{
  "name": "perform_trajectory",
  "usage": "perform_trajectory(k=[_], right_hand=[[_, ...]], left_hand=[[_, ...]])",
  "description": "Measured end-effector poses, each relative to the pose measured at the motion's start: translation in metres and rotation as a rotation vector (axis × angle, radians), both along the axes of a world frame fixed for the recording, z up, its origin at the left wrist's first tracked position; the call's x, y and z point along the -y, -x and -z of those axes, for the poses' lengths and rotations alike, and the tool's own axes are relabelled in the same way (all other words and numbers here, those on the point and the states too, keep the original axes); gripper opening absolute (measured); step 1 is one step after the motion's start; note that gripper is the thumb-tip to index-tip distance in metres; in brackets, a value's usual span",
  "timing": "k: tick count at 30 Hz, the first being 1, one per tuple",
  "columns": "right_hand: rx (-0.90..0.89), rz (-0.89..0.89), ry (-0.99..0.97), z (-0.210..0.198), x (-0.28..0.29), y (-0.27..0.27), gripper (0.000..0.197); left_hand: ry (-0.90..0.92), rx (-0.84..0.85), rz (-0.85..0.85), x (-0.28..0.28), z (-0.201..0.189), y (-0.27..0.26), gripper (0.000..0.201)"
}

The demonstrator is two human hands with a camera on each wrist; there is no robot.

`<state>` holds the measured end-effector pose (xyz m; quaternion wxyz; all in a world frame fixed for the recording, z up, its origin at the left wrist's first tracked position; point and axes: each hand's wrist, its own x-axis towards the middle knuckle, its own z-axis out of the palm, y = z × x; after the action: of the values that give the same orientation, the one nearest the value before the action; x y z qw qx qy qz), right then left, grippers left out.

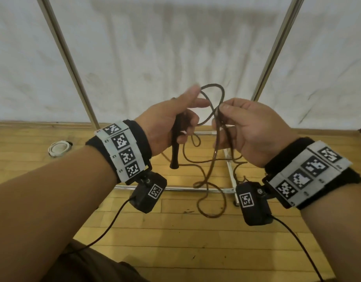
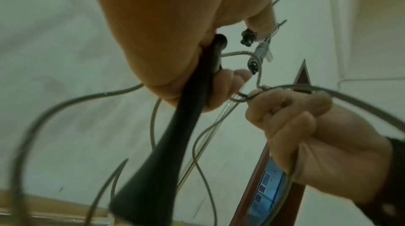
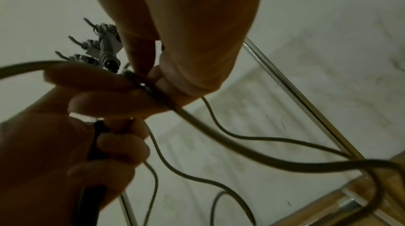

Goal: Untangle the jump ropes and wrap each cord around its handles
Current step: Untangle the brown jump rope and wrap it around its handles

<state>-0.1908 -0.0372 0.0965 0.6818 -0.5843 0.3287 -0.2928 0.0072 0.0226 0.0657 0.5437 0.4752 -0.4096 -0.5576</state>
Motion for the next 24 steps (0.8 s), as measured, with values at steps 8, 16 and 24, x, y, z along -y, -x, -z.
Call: perform_trajectory(k=[8, 16, 24], right_hand=[[-0.093, -0.066, -0.037, -0.019, 0.001, 0.007, 0.026], [-0.244, -0.174, 0.081, -0.012, 0.015, 0.024, 0.036], [-0.8, -0.104, 0.44, 0.026, 0.041, 0.055, 0.026]], left_hand=[[-0.036, 0.404, 0.245, 0.002, 0.019, 0.02, 0.044], [-0.05, 0.114, -0.274, 0.013, 0.012, -0.003, 0.026], [-0.08, 0.364, -0.418, 0.005, 0.011, -0.059, 0.026]])
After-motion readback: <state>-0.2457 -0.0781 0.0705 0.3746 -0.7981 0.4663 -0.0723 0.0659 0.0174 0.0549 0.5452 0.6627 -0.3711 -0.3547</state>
